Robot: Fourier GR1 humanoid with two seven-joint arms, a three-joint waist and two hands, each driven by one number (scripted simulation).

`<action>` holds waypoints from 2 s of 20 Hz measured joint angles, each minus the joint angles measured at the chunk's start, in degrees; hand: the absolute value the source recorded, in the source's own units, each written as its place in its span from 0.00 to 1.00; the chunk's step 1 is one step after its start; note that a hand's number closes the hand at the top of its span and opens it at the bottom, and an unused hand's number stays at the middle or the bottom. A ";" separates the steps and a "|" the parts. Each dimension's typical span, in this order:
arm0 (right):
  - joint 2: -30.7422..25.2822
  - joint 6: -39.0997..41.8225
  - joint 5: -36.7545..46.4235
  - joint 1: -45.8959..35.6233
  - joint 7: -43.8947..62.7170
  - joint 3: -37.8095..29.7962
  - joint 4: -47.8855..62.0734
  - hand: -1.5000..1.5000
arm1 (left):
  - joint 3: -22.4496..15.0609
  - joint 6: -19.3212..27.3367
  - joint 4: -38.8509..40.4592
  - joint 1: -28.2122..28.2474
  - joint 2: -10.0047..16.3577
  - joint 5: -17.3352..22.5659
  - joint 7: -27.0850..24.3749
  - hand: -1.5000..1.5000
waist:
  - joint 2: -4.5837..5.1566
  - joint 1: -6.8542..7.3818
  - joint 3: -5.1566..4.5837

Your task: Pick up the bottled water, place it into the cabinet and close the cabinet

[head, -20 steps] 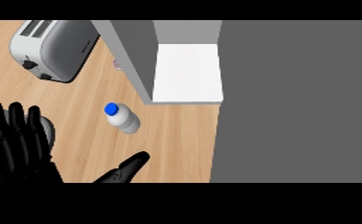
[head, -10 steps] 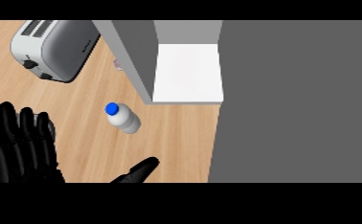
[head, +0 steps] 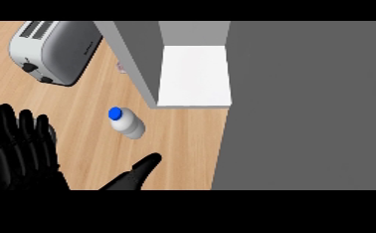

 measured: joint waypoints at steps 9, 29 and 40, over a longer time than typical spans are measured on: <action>-2.09 -2.52 0.84 -0.54 0.51 2.40 -0.21 0.00 | 5.33 0.97 2.82 0.63 2.58 7.67 -3.90 0.00 | 0.05 -0.27 -0.06; -6.14 -7.32 1.98 -1.42 -0.93 5.00 -0.12 0.00 | 13.33 8.34 24.51 1.80 5.39 38.95 -32.53 0.00 | 0.10 -0.34 -0.11; -7.76 -10.13 2.58 -1.30 -1.86 6.98 -0.16 0.00 | 19.29 0.91 40.59 0.49 1.05 56.60 -55.44 0.00 | 0.11 -0.44 -0.11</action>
